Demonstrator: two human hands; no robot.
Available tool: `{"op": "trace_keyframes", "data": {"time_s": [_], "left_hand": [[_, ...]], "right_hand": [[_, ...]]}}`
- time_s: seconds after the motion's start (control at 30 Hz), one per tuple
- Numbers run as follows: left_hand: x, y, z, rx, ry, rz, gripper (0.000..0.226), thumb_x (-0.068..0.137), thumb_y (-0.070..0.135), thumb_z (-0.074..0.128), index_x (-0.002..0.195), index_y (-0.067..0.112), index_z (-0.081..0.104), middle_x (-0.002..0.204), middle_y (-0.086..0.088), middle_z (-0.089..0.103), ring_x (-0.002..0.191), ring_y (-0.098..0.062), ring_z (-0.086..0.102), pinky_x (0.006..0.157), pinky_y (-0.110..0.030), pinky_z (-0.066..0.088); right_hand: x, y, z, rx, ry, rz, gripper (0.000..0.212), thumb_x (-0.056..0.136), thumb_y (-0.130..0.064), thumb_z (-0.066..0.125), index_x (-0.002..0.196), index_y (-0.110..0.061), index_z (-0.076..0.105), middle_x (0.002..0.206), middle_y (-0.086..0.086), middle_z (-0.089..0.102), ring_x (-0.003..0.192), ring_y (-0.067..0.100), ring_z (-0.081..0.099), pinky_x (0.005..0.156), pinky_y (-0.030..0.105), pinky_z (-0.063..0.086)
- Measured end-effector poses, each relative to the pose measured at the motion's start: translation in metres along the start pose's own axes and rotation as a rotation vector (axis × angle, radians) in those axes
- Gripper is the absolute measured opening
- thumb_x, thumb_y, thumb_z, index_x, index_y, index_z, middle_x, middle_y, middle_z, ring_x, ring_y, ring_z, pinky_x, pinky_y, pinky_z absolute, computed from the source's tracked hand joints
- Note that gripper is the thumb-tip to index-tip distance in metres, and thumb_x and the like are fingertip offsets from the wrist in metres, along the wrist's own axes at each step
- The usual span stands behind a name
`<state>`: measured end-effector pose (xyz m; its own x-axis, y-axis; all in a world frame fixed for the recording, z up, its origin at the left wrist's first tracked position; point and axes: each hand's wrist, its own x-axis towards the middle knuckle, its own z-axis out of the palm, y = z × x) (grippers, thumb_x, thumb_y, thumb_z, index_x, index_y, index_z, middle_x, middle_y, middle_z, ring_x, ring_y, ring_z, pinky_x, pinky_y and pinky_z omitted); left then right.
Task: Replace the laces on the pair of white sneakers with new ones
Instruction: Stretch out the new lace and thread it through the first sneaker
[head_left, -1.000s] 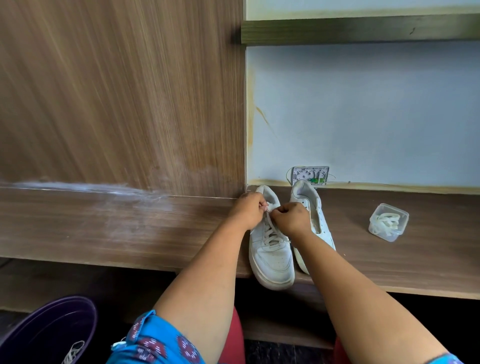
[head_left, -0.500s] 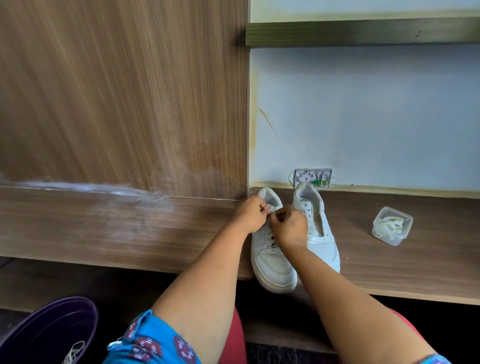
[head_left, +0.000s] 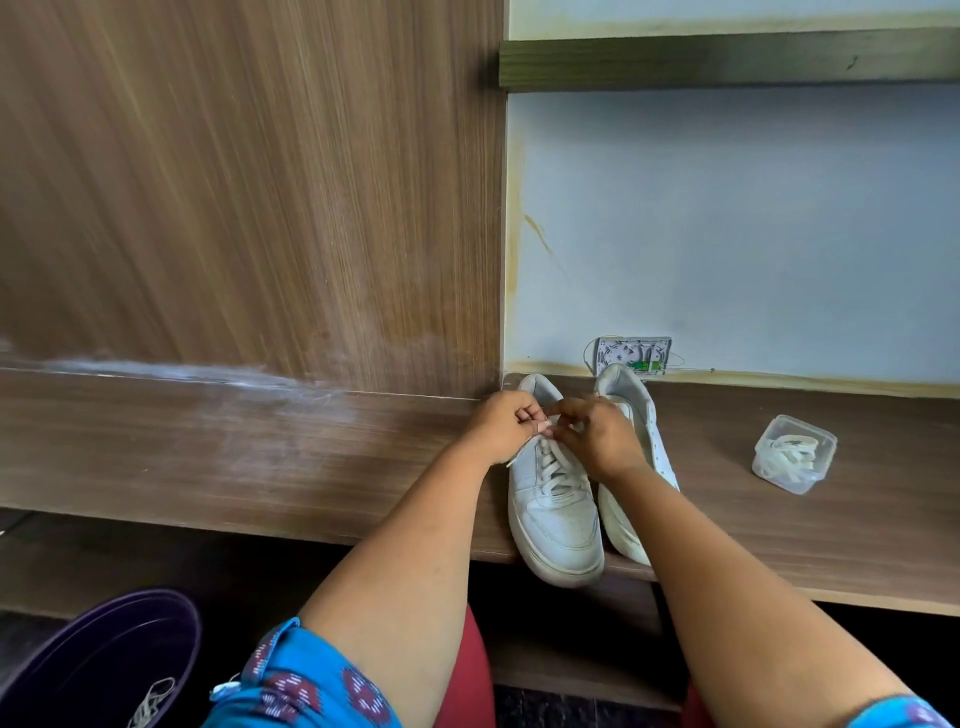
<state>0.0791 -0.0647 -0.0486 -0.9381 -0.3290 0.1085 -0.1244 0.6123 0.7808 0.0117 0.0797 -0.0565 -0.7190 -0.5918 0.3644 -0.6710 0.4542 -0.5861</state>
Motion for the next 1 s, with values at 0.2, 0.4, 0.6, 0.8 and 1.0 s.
{"op": "trace_keyframes", "data": {"time_s": [0.2,0.4,0.6,0.8,1.0], "left_hand": [[0.001,-0.001,-0.001,0.007,0.001,0.027,0.027,0.083,0.007,0.071,0.069,0.028,0.060,0.081,-0.004,0.068,0.075,-0.019,0.061,0.081,-0.041,0.054],[0.002,-0.002,-0.002,-0.033,-0.013,0.016,0.014,0.084,0.007,0.071,0.078,0.018,0.065,0.083,-0.004,0.067,0.076,-0.013,0.058,0.083,-0.038,0.054],[0.006,-0.004,-0.005,-0.047,-0.053,0.017,0.005,0.086,0.007,0.069,0.091,0.008,0.068,0.082,-0.005,0.063,0.069,-0.008,0.051,0.074,-0.027,0.049],[0.006,-0.007,-0.005,-0.027,-0.081,-0.003,0.007,0.088,0.010,0.067,0.092,0.015,0.065,0.089,-0.009,0.063,0.080,-0.015,0.054,0.083,-0.034,0.051],[0.004,-0.004,-0.007,0.106,-0.045,-0.023,0.002,0.088,0.020,0.068,0.088,0.019,0.066,0.080,0.002,0.060,0.076,-0.014,0.053,0.081,-0.035,0.051]], "right_hand": [[0.009,0.005,-0.009,0.325,-0.194,0.196,0.014,0.088,-0.027,0.068,0.091,-0.013,0.071,0.074,-0.002,0.066,0.068,0.011,0.055,0.062,0.020,0.044],[0.028,-0.003,-0.006,0.343,-0.047,0.309,0.016,0.093,-0.025,0.060,0.079,-0.018,0.064,0.069,-0.003,0.060,0.067,0.013,0.055,0.065,0.026,0.046],[0.049,-0.003,-0.010,0.509,0.202,0.360,0.020,0.092,-0.025,0.061,0.073,-0.019,0.061,0.070,-0.001,0.063,0.069,0.016,0.058,0.070,0.029,0.047],[0.046,0.004,-0.004,0.518,0.038,0.365,0.033,0.091,-0.023,0.064,0.122,-0.014,0.059,0.100,0.003,0.069,0.092,0.017,0.067,0.086,0.030,0.053],[0.024,0.006,-0.018,0.013,-0.164,0.215,0.010,0.083,-0.027,0.071,0.076,-0.021,0.067,0.071,-0.008,0.063,0.069,0.009,0.057,0.061,0.021,0.044]]}}
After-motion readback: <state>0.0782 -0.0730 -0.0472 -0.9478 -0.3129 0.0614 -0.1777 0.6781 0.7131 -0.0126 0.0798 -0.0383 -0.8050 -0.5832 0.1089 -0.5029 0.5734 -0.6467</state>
